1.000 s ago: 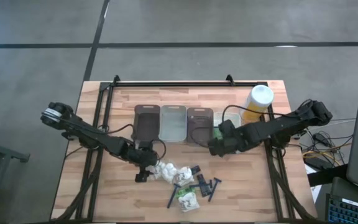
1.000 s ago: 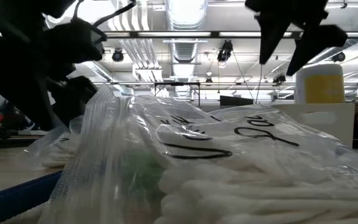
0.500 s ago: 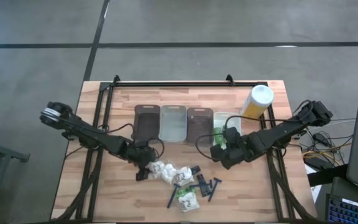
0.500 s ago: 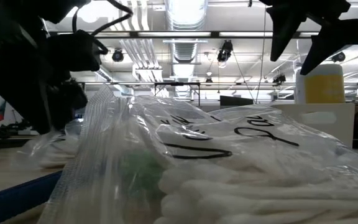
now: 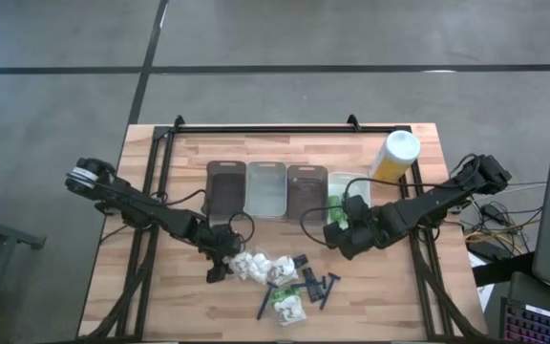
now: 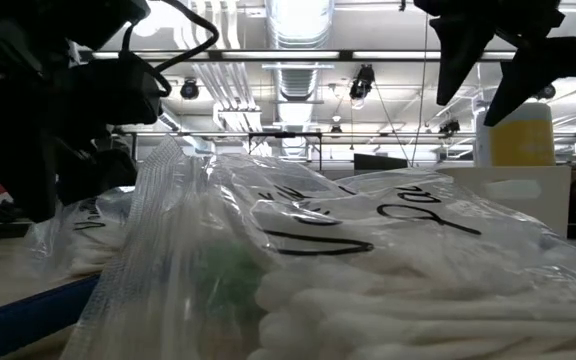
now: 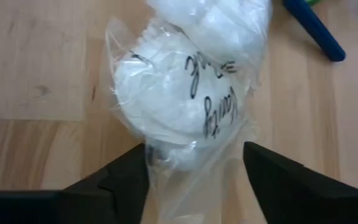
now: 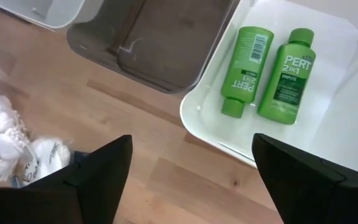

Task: Pick & Place Travel size toiletries
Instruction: Put the white cotton pack into the gray bin

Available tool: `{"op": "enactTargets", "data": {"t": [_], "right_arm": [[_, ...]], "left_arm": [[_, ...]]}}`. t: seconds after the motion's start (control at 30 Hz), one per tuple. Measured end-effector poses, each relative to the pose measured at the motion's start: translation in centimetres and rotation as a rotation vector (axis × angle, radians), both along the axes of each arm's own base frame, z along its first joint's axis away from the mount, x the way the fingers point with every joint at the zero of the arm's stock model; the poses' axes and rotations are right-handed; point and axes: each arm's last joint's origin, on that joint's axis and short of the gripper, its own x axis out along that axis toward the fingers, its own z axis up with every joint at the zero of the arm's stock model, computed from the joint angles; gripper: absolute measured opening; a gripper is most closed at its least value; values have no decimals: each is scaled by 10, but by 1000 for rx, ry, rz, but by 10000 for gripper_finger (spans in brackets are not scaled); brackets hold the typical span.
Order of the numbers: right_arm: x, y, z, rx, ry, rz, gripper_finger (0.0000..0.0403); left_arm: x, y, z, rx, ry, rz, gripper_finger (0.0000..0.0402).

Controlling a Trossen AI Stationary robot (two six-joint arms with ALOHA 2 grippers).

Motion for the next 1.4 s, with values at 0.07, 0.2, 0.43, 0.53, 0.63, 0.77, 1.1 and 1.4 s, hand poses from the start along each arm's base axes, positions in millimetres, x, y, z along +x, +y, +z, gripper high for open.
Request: {"op": "enactTargets", "data": {"t": [0.07, 0.2, 0.43, 0.53, 0.63, 0.77, 1.1, 1.4], "right_arm": [[0, 0, -1, 6, 2, 8, 318], [3, 2, 0, 10, -22, 46, 297], [8, 7, 12, -17, -35, 169, 244], [9, 9, 20, -29, -46, 221, 218], [10, 13, 28, -43, -56, 277, 200], [6, 18, 41, -61, -35, 328, 189], [-21, 37, 60, -169, 14, 416, 197], [-59, 43, 73, -167, -63, 342, 200]], "left_arm": [[0, 0, 0, -4, -2, -2, 218], [3, -1, 3, -20, -43, -2, 157], [8, -4, 8, -56, -83, 19, 41], [10, -6, 15, -62, -65, 31, 9], [14, -8, 27, -35, -40, 48, 8], [21, -8, 53, 90, 12, 91, 4], [43, 21, 145, 321, -60, 282, 2], [58, 95, 178, 113, -82, 558, 1]]}}
